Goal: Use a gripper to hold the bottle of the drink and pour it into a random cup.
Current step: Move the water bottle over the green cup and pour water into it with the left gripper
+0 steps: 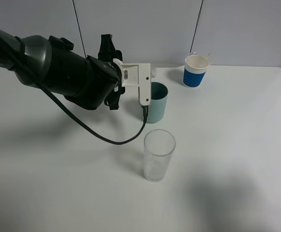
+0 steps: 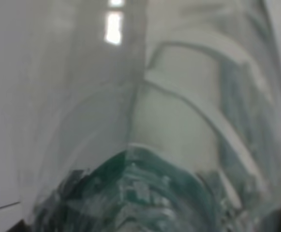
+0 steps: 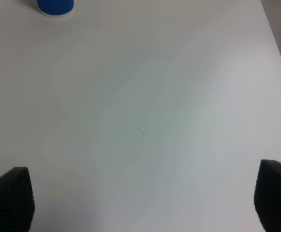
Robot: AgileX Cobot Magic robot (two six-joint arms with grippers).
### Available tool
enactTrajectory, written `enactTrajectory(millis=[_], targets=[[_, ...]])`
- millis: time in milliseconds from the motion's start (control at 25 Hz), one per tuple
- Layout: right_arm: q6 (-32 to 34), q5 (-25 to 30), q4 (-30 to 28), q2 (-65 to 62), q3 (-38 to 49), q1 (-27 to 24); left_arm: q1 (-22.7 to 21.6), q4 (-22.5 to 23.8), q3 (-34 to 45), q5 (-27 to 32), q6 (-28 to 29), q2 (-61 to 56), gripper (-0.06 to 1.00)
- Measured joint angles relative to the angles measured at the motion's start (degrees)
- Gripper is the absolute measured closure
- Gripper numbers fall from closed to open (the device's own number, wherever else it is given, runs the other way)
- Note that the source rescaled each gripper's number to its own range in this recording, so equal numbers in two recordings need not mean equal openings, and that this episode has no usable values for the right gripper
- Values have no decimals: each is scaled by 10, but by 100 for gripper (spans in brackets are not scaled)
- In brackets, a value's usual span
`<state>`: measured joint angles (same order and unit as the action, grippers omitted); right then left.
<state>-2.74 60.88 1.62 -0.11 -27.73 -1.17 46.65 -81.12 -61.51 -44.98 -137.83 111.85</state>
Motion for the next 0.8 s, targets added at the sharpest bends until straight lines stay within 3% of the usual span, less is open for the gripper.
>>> enactTrajectory(millis=[200,800], targets=[[0,0,0,0,0,0,0,-19,0,-5,-29,1,90],[0,0,0,0,0,0,0,-21,0,-17,-111,1,90]])
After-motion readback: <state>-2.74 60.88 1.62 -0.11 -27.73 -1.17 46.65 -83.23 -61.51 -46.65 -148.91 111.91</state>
